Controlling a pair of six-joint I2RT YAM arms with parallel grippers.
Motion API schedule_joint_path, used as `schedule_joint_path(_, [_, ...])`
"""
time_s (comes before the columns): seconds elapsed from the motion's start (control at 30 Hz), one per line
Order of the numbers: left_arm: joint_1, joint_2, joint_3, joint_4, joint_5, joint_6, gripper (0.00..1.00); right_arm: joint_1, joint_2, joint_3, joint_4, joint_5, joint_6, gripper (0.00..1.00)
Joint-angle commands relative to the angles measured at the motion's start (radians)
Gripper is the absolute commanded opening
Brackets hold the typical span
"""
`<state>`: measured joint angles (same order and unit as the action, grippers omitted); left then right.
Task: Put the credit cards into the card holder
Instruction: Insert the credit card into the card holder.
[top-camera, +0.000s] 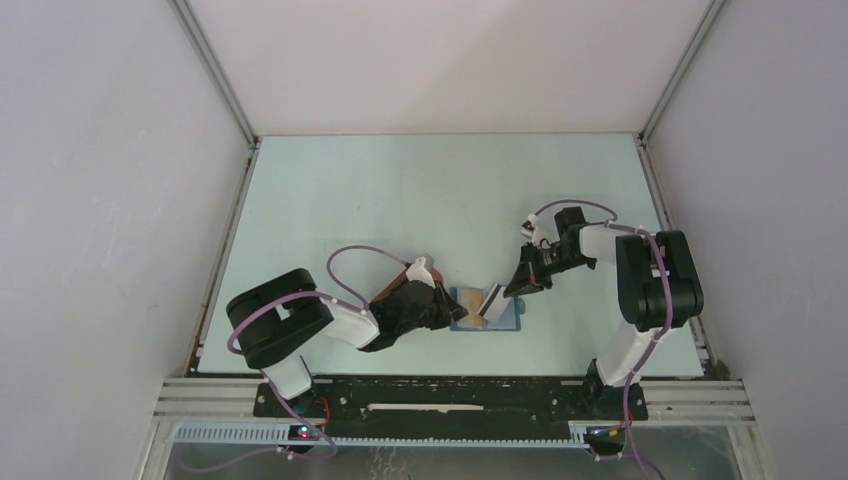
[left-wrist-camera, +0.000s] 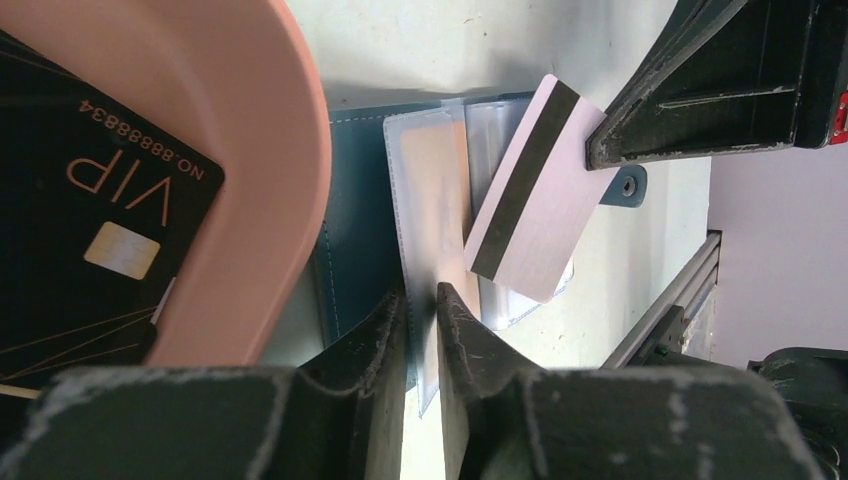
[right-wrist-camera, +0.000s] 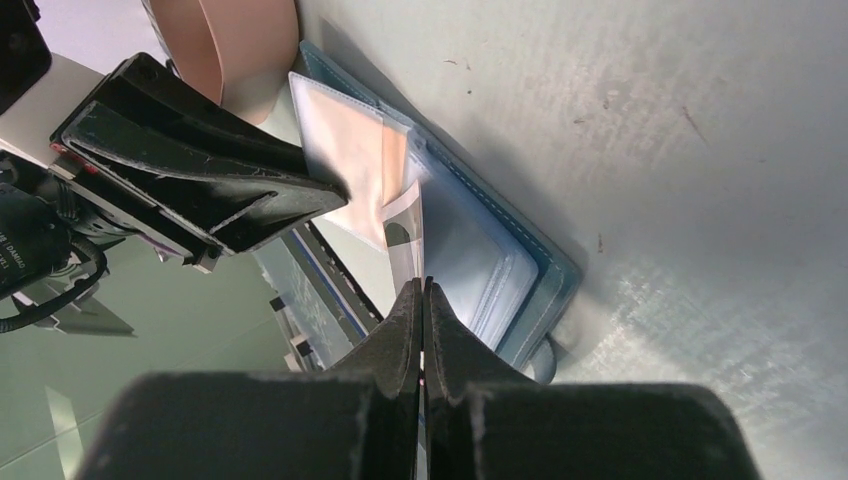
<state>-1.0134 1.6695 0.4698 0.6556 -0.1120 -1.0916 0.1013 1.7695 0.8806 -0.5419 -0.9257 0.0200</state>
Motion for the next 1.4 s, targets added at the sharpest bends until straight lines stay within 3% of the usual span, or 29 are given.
schedule_joint_path(0.0, [-0.001,0.008,-0.002,-0.05,-0.031,0.016,0.21,0.023,0.004,0.039,-0.006,0.018,-0.018,0.0])
schedule_joint_path(0.6, [0.007,0.016,0.001,-0.094,-0.032,0.011,0.23,0.053,-0.01,0.069,-0.054,0.158,-0.077,0.0])
schedule_joint_path(1.37, [0.013,0.019,0.006,-0.1,-0.014,0.019,0.24,0.176,0.068,0.147,-0.119,0.202,-0.137,0.0])
